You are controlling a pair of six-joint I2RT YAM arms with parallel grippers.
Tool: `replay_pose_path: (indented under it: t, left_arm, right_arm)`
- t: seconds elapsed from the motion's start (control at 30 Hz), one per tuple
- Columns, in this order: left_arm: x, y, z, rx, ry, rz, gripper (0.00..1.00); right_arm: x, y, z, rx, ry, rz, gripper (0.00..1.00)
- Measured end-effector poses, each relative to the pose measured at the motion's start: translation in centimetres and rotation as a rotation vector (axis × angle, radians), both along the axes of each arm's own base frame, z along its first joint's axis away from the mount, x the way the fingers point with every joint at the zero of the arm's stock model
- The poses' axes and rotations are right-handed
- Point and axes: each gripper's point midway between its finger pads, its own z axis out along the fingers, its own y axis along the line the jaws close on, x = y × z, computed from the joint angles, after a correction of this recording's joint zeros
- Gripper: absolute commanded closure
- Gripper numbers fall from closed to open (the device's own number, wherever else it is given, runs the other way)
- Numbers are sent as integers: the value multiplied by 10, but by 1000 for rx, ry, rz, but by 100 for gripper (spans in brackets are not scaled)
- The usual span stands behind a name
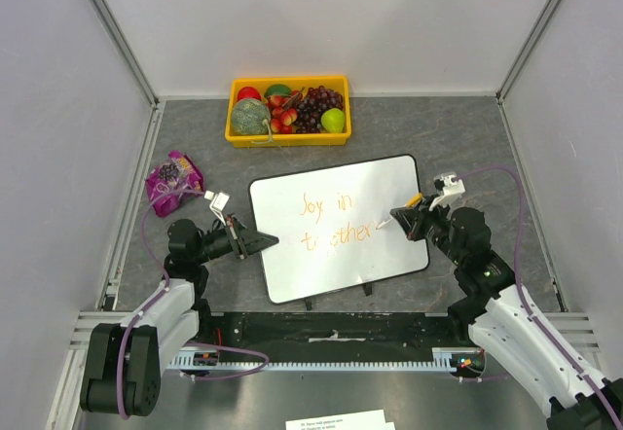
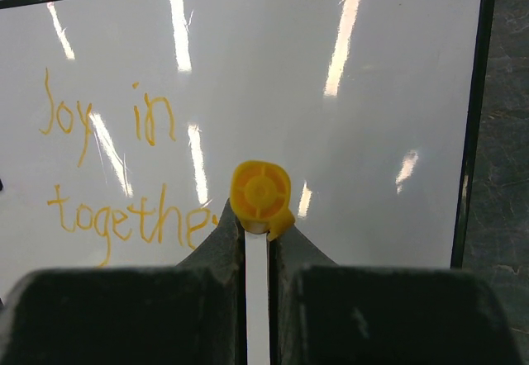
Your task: Write a sentence on the whiteboard
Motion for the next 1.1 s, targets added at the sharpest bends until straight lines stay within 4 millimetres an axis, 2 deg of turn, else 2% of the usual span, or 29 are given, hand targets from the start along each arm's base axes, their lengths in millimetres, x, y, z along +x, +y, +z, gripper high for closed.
replay_pose_path:
  t: [0.13, 0.37, 0.77, 1.1]
  left_arm:
    - [0, 0, 0, 0, -1, 0, 98]
    - [0, 0, 0, 0, -1, 0, 98]
    - [0, 0, 0, 0, -1, 0, 98]
    - [0, 0, 0, 0, -1, 0, 98]
  right_arm:
    - [0, 0, 2, 6, 5, -2, 100]
    - [3, 1, 18, 20, -21, -3, 100]
    - [11, -2, 8, -2, 1, -42, 100]
    - [1, -5, -1, -4, 7, -33, 100]
